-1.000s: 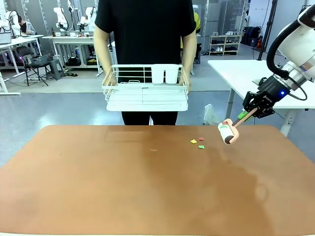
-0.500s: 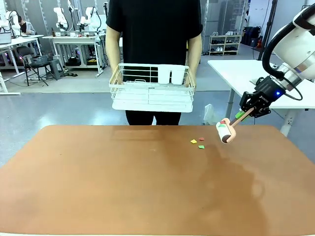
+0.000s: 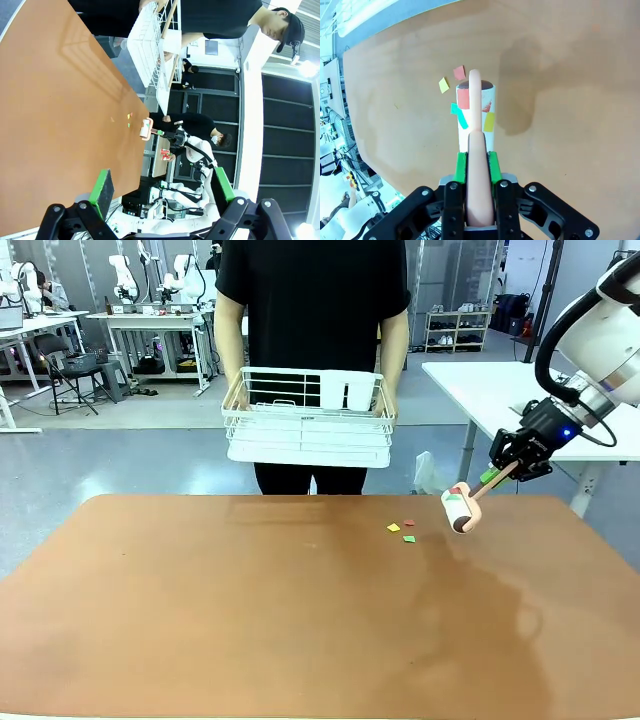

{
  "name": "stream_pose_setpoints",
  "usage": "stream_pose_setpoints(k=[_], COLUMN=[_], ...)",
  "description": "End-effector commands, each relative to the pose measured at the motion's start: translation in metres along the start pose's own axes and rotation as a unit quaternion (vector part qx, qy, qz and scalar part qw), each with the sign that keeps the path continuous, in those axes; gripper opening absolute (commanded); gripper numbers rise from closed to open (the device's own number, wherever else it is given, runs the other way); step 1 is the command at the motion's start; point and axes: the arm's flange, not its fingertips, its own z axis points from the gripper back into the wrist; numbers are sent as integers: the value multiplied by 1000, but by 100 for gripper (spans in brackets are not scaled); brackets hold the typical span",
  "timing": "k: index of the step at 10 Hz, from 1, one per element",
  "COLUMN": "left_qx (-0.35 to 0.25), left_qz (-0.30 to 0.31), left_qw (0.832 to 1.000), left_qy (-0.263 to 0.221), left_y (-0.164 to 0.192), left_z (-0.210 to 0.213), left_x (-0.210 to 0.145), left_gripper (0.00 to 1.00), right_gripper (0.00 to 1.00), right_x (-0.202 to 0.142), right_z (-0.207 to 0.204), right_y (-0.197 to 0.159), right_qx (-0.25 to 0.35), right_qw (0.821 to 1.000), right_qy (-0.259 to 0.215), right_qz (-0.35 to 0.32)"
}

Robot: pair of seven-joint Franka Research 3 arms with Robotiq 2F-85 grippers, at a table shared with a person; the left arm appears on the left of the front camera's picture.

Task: Clean the table.
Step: Clean the table with the Lint Roller when the human lifts the Dish drying rack.

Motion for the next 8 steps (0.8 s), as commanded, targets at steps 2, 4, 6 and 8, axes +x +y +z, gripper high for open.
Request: stream_pose_setpoints(k=[2, 4, 6, 8], left_qx=[-7, -7, -7, -7], left_qz=[-4, -4, -4, -4], left_qw=[1000, 1000, 1000, 1000], left_qy=[4, 4, 4, 4], left_y=[1, 1, 1, 1], left_z=[3, 3, 3, 3], left_x=[-3, -3, -3, -3], left_gripper=[100, 100, 100, 100], right_gripper=[21, 21, 21, 21], right_x=[22, 26, 30, 32], right_z=[-17, -22, -32, -45], right_y=[-3, -8, -15, -21], right_qx=[1, 3, 2, -6], right_qw=[1000, 999, 998, 997], right_qy=[11, 16, 32, 52], right_qz=[-19, -37, -54, -64])
